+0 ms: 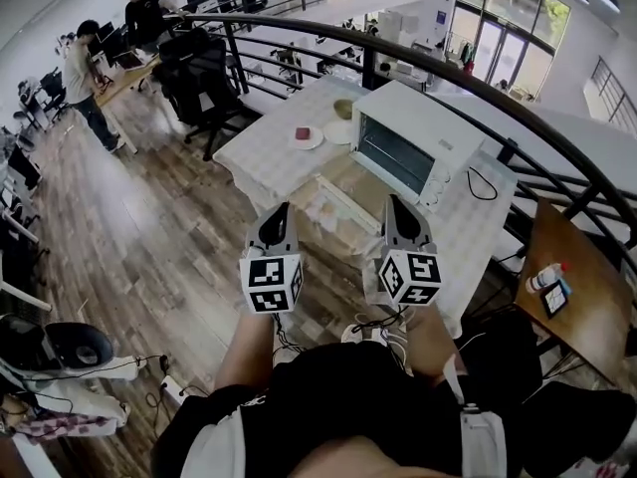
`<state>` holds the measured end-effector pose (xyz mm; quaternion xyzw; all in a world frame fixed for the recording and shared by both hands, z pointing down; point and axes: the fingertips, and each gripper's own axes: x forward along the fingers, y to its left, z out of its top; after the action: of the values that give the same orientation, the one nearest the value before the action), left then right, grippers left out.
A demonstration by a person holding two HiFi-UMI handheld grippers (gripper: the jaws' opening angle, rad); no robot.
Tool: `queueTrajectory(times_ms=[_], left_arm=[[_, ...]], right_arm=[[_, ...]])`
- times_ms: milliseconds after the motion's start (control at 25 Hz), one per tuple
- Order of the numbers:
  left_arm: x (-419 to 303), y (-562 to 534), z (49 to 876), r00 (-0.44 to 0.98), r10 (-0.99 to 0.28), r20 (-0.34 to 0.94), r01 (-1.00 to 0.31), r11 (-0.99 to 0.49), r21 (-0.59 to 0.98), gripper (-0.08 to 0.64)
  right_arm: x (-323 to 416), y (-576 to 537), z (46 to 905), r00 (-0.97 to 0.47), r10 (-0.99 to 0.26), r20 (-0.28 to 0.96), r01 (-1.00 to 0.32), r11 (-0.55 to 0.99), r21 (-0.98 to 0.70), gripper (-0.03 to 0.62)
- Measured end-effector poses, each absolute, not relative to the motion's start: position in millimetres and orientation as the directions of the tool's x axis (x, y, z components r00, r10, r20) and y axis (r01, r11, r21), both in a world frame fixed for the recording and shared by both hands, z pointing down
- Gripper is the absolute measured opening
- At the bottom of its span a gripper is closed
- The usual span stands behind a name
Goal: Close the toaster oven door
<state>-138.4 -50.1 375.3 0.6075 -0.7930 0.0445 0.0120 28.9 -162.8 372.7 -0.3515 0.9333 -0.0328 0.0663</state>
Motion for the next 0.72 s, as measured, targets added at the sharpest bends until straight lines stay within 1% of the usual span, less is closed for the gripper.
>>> queueTrajectory(times_ms=[400, 720], left_arm=[[-171, -147, 385, -0.274, -0.959, 0.077, -0.961, 0.27, -0.059, 0.014], [-200, -191, 413, -0.252, -0.96, 0.12, -0.967, 0.248, -0.052, 0.014]], right_arm=[[-2, -259, 388, -0.755, -0.65, -0.087, -0.64, 0.759, -0.117, -0.002], [-24, -297, 406, -0.751, -0.658, -0.048, -0.65, 0.75, -0.119, -0.002]])
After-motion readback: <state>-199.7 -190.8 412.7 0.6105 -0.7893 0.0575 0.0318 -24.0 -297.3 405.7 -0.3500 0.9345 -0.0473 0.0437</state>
